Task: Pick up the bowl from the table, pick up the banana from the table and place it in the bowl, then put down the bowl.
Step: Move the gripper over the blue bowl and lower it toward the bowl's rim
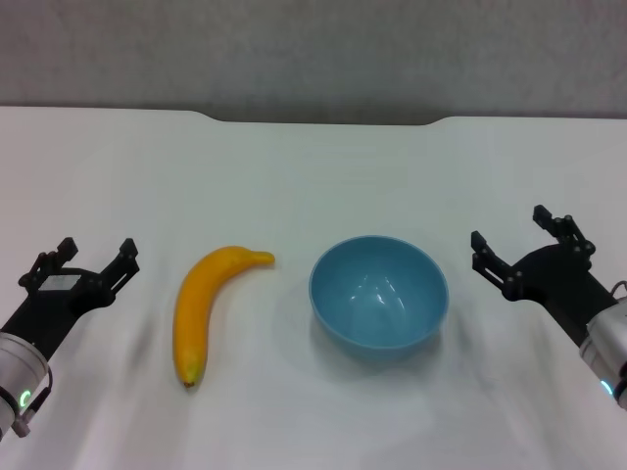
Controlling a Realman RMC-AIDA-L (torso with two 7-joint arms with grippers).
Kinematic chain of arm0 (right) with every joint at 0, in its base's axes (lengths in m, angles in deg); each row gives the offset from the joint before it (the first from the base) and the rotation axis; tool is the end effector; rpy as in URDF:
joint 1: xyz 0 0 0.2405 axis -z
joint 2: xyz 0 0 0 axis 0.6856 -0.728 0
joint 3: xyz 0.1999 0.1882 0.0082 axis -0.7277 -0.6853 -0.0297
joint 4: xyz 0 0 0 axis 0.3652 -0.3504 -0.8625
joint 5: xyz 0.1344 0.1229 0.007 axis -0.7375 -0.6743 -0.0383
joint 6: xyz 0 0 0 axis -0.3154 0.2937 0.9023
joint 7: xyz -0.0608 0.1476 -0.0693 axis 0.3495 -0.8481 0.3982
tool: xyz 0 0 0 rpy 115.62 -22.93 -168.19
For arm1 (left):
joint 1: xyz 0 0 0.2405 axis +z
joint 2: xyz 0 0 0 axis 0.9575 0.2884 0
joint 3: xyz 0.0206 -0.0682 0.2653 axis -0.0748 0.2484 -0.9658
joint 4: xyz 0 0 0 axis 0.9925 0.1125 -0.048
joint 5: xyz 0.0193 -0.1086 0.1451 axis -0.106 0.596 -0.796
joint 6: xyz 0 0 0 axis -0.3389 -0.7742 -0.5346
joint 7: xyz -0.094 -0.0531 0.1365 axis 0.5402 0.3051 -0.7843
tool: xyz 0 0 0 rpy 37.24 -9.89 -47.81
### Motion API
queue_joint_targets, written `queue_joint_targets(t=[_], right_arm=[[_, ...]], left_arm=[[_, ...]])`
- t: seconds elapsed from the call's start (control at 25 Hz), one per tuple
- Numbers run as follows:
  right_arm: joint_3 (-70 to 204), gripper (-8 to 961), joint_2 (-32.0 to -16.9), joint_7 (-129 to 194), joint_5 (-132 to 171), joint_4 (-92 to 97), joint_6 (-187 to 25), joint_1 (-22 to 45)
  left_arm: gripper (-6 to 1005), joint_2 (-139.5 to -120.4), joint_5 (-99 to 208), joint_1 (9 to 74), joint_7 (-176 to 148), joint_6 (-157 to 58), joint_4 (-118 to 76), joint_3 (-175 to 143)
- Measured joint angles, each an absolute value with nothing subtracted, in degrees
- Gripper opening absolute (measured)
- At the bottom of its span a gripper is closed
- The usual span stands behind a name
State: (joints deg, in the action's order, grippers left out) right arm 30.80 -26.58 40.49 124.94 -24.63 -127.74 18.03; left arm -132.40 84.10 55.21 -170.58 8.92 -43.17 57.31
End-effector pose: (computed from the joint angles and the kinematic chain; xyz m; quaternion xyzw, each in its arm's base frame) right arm 0.2939 0.3535 -0.0593 -0.7906 0.1890 0.2333 0.5337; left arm -0.3359 0.3433 -0.0321 -0.7192 -0.3410 -0.2940 0.5292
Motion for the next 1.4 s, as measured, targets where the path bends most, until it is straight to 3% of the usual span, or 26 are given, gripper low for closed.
queue_joint_targets(t=[0.12, 0.2, 0.28, 0.32, 0.36, 0.4, 0.48, 0.6, 0.8, 0.88, 1.4], right_arm=[[30.70, 906, -26.19, 40.69, 124.97, -26.99, -126.51, 18.22], [30.13, 906, -25.14, 41.21, 125.03, -29.97, -124.54, 18.67], [28.59, 906, -22.73, 42.34, 125.10, -35.54, -120.70, 19.65], [25.86, 906, -19.60, 44.64, 125.15, -43.32, -115.37, 21.23], [25.86, 906, -19.60, 44.64, 125.15, -43.32, -115.37, 21.23], [21.52, 907, -17.58, 48.93, 125.15, -50.94, -109.16, 23.59], [18.95, 907, -17.20, 51.42, 125.20, -54.40, -105.62, 25.01], [8.80, 907, -18.00, 61.27, 125.17, -63.57, -93.33, 29.95], [-10.88, 906, -25.11, 75.07, 125.26, -74.85, -65.67, 34.76], [-16.39, 905, -26.48, 76.36, 125.41, -77.59, -54.87, 34.17], [-24.66, 907, -26.24, 50.79, 151.38, -82.08, -24.40, 21.39]], left_arm=[[892, -131.52, 83.65, 57.32, -166.35, 8.99, -47.33, 55.86], [892, -130.86, 81.04, 59.19, -163.93, 8.00, -51.26, 55.95], [892, -129.81, 76.85, 61.45, -161.09, 4.57, -57.32, 56.76], [892, -129.45, 75.78, 62.15, -160.16, 2.95, -59.51, 57.02], [892, -128.97, 73.85, 63.10, -158.71, 0.32, -62.68, 57.45], [892, -128.63, 72.24, 63.98, -157.68, -1.92, -65.38, 57.99], [892, -128.42, 68.83, 65.71, -156.07, -6.19, -70.12, 59.44], [892, -128.54, 61.78, 68.49, -151.68, -14.59, -78.84, 61.61], [892, -127.59, 48.60, 70.68, -137.85, -28.49, -90.39, 61.65], [892, -126.99, 43.87, 70.81, -132.46, -31.60, -93.11, 61.09], [893, -118.79, 30.18, 67.74, -109.47, -36.22, -99.55, 55.86]])
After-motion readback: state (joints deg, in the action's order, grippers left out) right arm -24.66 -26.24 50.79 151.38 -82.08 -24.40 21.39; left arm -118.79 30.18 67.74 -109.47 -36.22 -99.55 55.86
